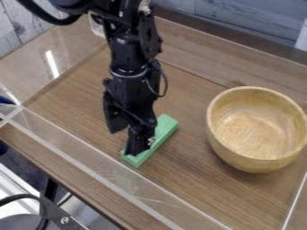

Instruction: Put the green block in the brown bowl

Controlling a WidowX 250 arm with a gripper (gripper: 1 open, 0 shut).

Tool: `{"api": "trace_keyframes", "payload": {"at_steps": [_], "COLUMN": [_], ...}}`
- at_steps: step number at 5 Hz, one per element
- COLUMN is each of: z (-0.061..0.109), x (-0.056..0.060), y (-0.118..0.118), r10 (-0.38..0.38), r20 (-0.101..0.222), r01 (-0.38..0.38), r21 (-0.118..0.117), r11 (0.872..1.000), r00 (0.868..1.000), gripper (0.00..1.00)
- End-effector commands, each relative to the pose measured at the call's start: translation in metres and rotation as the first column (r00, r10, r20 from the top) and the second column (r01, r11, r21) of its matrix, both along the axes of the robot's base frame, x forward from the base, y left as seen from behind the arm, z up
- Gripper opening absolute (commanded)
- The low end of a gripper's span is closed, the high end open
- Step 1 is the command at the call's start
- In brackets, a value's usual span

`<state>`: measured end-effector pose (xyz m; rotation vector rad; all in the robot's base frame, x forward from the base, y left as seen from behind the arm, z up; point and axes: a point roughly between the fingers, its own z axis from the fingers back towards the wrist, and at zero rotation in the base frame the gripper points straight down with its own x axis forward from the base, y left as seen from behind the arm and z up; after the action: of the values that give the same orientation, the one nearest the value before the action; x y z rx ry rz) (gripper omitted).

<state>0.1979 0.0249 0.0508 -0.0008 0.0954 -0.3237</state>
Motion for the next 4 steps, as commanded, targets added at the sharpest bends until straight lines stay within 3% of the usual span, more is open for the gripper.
{"api": "trace_keyframes", "payload": {"at_steps": [1, 3, 4], "z": [0.004, -0.008, -0.004], "x": [0.013, 0.029, 0.025], "y": [-0.005, -0.013, -0.007], "r10": [-0.015, -0.012, -0.002], "r20": [0.028, 0.079, 0.087], "r01": [0.016, 0.014, 0.002], "r21": [-0.018, -0.025, -0.008], "r11": [1.000, 1.000, 1.000], "r00": [0.999, 0.997, 0.996], "gripper": [1.00, 1.00, 1.00]}}
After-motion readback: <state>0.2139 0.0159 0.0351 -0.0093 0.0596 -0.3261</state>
